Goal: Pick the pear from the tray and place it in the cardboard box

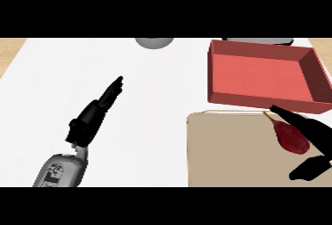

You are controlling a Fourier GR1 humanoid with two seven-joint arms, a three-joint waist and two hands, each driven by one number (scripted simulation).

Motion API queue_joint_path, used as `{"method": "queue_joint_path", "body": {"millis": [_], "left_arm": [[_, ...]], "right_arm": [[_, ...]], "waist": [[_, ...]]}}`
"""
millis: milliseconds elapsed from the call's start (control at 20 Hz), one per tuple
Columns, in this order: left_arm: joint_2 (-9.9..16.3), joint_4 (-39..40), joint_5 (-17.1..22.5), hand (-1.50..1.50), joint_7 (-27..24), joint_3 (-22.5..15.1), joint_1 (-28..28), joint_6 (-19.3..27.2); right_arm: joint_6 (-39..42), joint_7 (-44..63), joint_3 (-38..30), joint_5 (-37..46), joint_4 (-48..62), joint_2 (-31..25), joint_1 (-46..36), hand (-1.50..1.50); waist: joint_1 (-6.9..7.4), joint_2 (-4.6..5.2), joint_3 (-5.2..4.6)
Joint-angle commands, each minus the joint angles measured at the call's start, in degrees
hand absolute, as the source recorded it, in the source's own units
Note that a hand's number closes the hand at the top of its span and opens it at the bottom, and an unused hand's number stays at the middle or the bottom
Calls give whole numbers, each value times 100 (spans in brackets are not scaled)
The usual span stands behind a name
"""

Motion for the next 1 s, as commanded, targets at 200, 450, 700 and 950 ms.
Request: {"method": "queue_joint_path", "body": {"millis": [200, 450, 700, 950], "left_arm": [[-67, 245, -113, 0, -320, 218, -37, -246], [-203, -475, -152, 0, 442, 162, 41, -214], [-324, -363, -186, 0, 382, 132, 7, -245], [-28, -312, -98, 0, 163, 429, 76, -449]], "right_arm": [[-354, -646, -152, 628, 829, 165, -198, -150], [-289, -285, -99, 960, 445, 309, -39, -150], [-338, -687, -86, 1133, 1459, 358, -749, 150], [-794, -934, -4, 1375, 1133, 418, -328, 150]], "waist": [[-1, 3, 1], [-3, -4, 1], [20, 3, 1], [10, 0, 1]]}}
